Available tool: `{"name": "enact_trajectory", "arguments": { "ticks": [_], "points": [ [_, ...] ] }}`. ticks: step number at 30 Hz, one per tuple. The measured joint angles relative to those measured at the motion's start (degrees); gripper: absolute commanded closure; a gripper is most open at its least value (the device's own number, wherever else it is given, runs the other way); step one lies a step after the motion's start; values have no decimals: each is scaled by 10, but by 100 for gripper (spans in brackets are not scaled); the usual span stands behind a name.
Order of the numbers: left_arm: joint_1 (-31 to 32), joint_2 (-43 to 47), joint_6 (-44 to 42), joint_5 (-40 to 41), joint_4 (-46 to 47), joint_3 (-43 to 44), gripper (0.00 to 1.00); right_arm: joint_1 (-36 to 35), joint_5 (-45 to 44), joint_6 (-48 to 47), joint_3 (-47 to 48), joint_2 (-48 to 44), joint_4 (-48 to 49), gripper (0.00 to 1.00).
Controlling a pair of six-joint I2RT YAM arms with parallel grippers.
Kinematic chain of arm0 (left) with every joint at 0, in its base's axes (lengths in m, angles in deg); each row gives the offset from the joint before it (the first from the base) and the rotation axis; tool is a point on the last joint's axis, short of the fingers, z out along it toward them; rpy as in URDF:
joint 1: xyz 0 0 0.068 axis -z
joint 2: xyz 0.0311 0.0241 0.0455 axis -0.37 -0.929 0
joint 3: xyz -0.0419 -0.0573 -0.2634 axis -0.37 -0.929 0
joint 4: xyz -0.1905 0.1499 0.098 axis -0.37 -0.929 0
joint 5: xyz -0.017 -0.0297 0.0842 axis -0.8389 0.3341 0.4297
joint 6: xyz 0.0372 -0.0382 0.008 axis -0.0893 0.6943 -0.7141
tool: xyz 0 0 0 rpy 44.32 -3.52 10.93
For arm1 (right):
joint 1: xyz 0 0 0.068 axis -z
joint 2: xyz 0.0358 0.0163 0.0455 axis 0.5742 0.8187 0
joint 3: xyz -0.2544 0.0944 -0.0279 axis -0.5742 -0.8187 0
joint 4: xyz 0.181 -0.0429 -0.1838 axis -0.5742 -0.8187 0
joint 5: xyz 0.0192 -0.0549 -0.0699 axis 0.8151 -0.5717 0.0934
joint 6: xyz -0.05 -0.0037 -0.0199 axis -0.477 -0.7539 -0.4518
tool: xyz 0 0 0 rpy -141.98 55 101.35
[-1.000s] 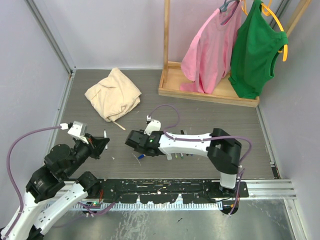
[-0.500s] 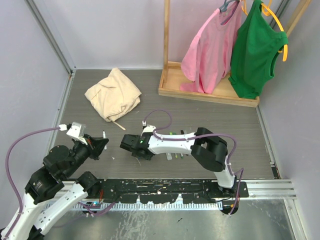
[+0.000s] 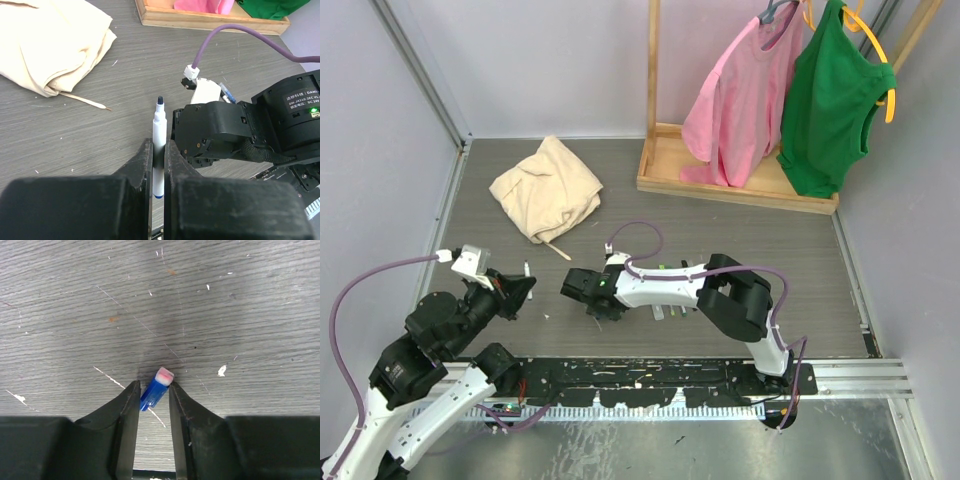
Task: Insert the pens into the pen caps
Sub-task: Pick up the pen cap from the center of the board.
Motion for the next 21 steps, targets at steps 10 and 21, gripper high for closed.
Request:
{"name": "enact_trajectory", "arguments": {
  "ticks": [10,21],
  "points": [
    [0,1,0,4,-3,0,100,6,-11,-14,-19,-8,26,87],
    [0,1,0,5,-3,0,100,14,-13,-218,-153,-111,127,88]
  ]
}}
